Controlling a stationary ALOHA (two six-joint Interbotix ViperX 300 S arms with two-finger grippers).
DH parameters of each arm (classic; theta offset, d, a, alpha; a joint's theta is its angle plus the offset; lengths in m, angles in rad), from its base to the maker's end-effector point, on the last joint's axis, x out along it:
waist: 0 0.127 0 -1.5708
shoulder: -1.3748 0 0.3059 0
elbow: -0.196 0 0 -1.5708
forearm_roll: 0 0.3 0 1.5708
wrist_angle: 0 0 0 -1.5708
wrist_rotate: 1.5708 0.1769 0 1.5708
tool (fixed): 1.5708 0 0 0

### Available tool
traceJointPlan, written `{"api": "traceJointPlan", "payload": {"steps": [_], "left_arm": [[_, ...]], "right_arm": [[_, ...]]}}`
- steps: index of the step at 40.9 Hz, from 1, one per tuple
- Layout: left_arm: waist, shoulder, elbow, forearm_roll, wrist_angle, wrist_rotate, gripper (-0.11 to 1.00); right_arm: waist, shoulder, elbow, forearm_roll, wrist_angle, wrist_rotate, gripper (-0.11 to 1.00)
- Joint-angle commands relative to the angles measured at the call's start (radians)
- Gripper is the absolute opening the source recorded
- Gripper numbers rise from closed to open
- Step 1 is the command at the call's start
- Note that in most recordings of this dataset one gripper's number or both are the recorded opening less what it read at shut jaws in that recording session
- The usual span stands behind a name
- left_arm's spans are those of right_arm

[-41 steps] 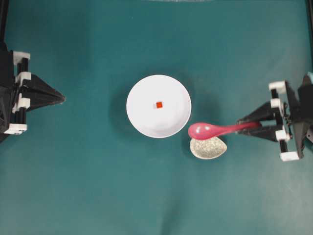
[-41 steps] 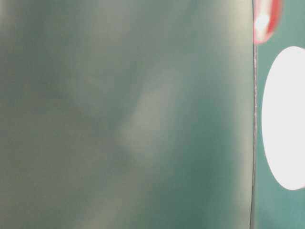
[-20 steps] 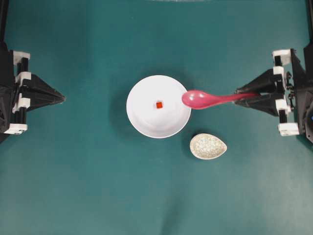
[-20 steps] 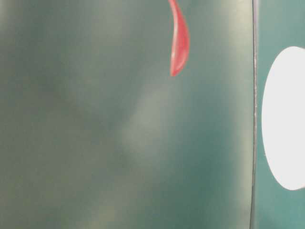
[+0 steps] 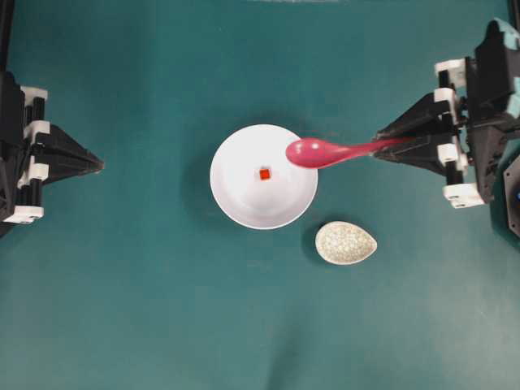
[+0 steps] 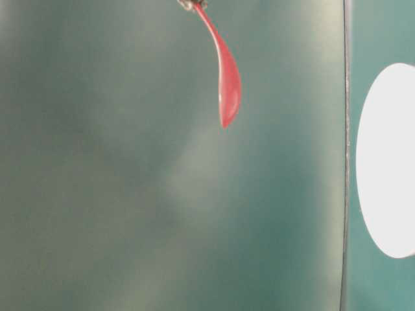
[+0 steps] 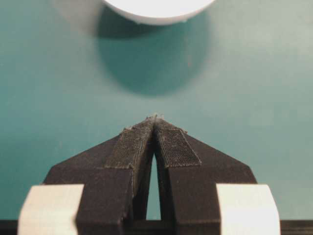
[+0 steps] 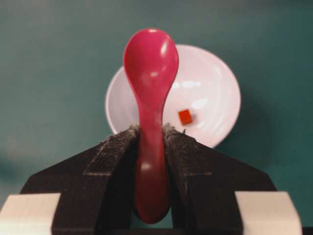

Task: Grip the spoon and scoop the red block from the bowl with right arm.
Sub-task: 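Lift the pink spoon off the rest and swing it over the bowl, then lower the spoon bowl into the white bowl beside the red cube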

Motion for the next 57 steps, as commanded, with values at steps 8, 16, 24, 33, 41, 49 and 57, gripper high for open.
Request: {"api": "traceJointPlan", "payload": {"steps": [8, 16, 24, 33, 41, 49, 57], "left_arm": [[0.003, 0.002, -0.029, 0.003, 0.003, 0.002, -0.01], [0.003, -0.003, -0.029, 0.003, -0.02, 0.0, -0.01], [0.003, -0.017, -0.029, 0.003, -0.043, 0.002, -0.01], [0.003, -0.031, -0.031, 0.003, -0.046, 0.034, -0.01], [0.003, -0.032, -0.031, 0.003, -0.046, 0.069, -0.01], [0.005, -0.032, -0.031, 0.003, -0.046, 0.074, -0.01], [0.003, -0.032, -0.031, 0.003, -0.046, 0.074, -0.01]], "right_arm": [[-0.028, 0.077, -0.12, -0.012, 0.089, 0.0, 0.24], [-0.069, 0.129, -0.175, -0.012, 0.169, 0.003, 0.24], [-0.103, 0.17, -0.219, -0.012, 0.249, 0.002, 0.24], [-0.115, 0.222, -0.261, -0.049, 0.348, 0.005, 0.24], [-0.115, 0.282, -0.311, -0.075, 0.422, 0.011, 0.24], [-0.115, 0.351, -0.371, -0.126, 0.482, 0.028, 0.24], [-0.115, 0.426, -0.443, -0.219, 0.555, 0.078, 0.24]]}}
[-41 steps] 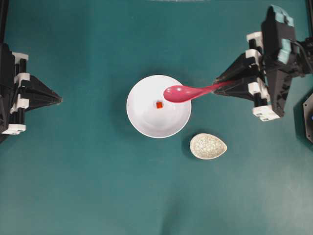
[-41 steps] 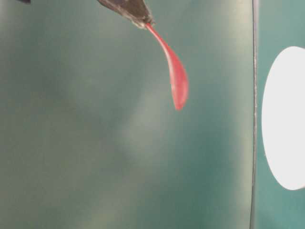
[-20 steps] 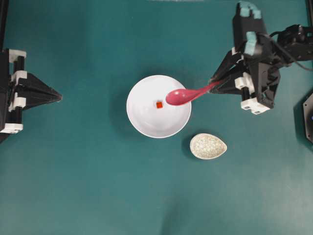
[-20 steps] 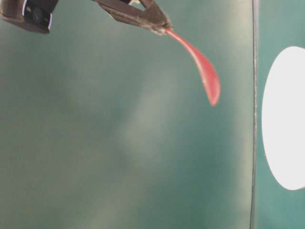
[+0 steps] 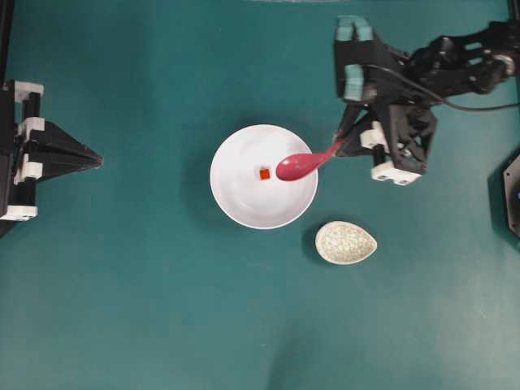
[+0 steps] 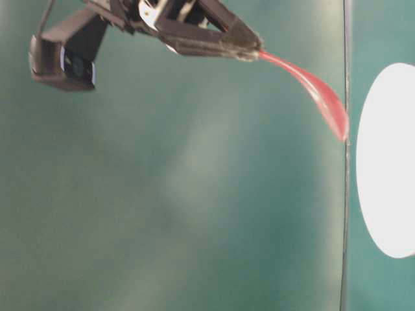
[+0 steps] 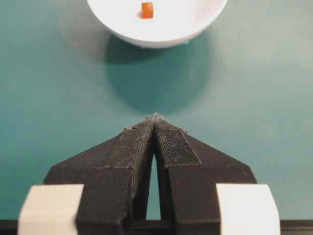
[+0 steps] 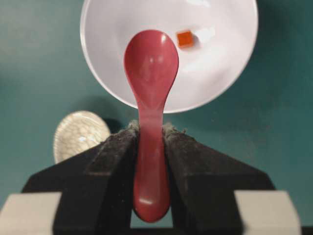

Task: Grip the spoon and scoop the red block from the bowl with right arm.
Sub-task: 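Lower the spoon bowl into the white bowl beside the red cube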

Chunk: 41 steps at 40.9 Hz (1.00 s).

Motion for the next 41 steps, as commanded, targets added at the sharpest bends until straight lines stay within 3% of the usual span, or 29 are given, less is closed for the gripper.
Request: {"api": "traceJointPlan", "payload": {"steps": [1, 7, 20, 41], "left_arm": [[0.003, 0.003, -0.029, 0.003, -0.009, 0.002, -0.01], [0.003, 0.003, -0.029, 0.003, -0.009, 0.002, -0.01], [0.003, 0.003, -0.029, 0.003, -0.009, 0.002, -0.01], [0.003, 0.003, -0.029, 0.003, -0.009, 0.002, -0.01]], "right_arm": [[-0.003, 0.018, -0.06, -0.041, 0.032, 0.018, 0.24], [-0.003, 0.069, -0.117, -0.107, 0.095, 0.046, 0.24], [0.032, 0.155, -0.189, -0.175, 0.164, 0.046, 0.24], [0.067, 0.224, -0.192, -0.199, 0.137, 0.046, 0.24]]}}
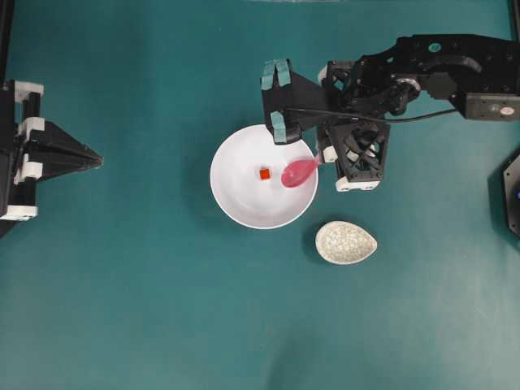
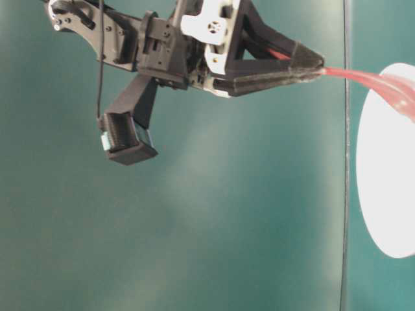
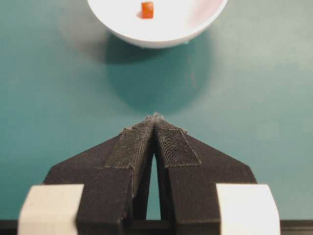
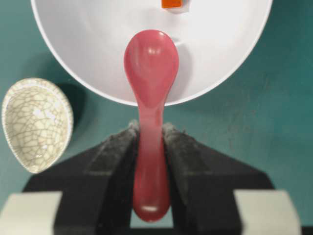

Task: Grip the spoon and scoop the red block from the bowl with right arm.
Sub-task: 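Lower the spoon bowl into the white bowl beside the red cube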

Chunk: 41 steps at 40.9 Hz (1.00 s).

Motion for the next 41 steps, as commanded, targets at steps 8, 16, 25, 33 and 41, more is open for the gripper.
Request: {"api": "traceJointPlan", "payload": {"steps": [8, 16, 25, 33, 41], "left_arm": [[0.003, 0.002, -0.031, 0.002, -0.009, 0.002, -0.01], [0.003, 0.003, -0.031, 0.002, -0.012, 0.002, -0.01], [0.003, 0.003, -0.031, 0.002, -0.012, 0.002, -0.01], [0.003, 0.002, -0.031, 0.002, -0.012, 0.002, -0.01], [0.003, 0.003, -0.031, 0.002, -0.012, 0.002, -0.01]], "right_arm": [[0.008, 0.003, -0.029, -0.005, -0.046, 0.002, 0.24], [0.015, 0.029, -0.046, -0.005, -0.052, 0.002, 0.24], [0.017, 0.06, -0.067, -0.011, -0.057, 0.002, 0.24], [0.017, 0.078, -0.094, -0.02, -0.071, 0.002, 0.24], [0.026, 0.095, -0.115, -0.02, -0.081, 0.002, 0.24]]}}
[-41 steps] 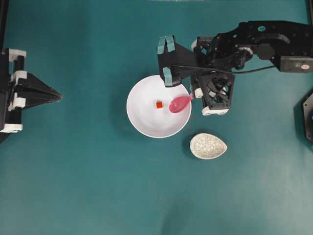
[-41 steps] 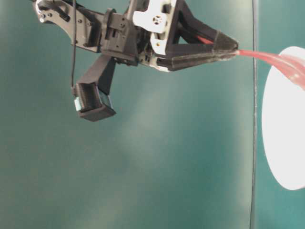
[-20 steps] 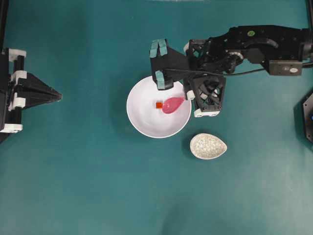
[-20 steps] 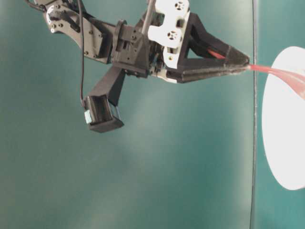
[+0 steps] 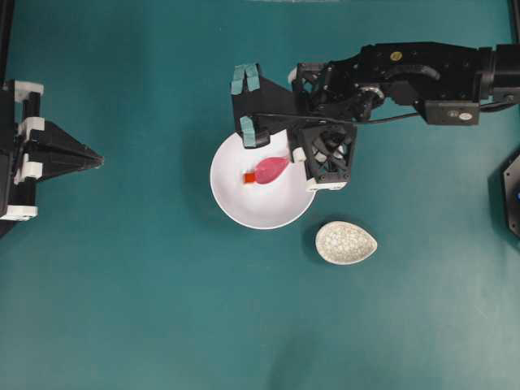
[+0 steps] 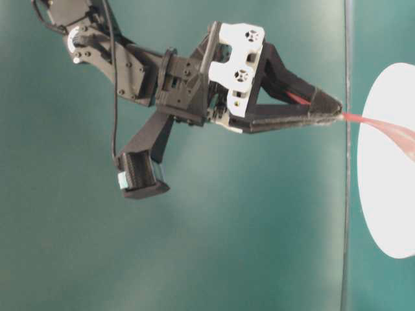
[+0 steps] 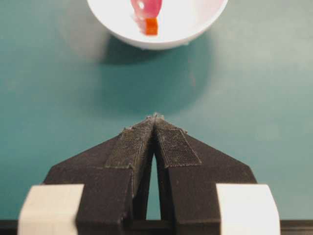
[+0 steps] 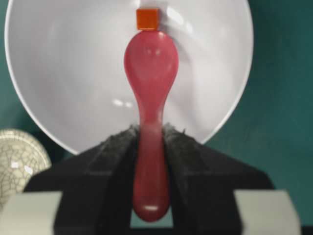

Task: Grip the spoon and scoop the red block from the bowl with right arm.
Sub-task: 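Lower the spoon bowl into the white bowl beside the red cube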

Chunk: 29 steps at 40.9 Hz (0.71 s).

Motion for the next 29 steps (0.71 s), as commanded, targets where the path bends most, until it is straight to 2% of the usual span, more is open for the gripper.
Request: {"api": "traceJointPlan", "payload": {"steps": [1, 18, 29], "left_arm": [[0.003, 0.005, -0.029, 0.003, -0.009, 0.002, -0.01], [0.003, 0.005, -0.029, 0.003, -0.009, 0.002, -0.01], [0.003, 0.005, -0.029, 0.003, -0.011, 0.002, -0.01]], "right_arm": [[0.011, -0.009, -0.031, 0.0, -0.009, 0.002, 0.24], [0.044, -0.005, -0.034, 0.0, -0.048, 0.006, 0.24], [0.044, -0.005, -0.034, 0.002, -0.104, 0.06, 0.24]]}}
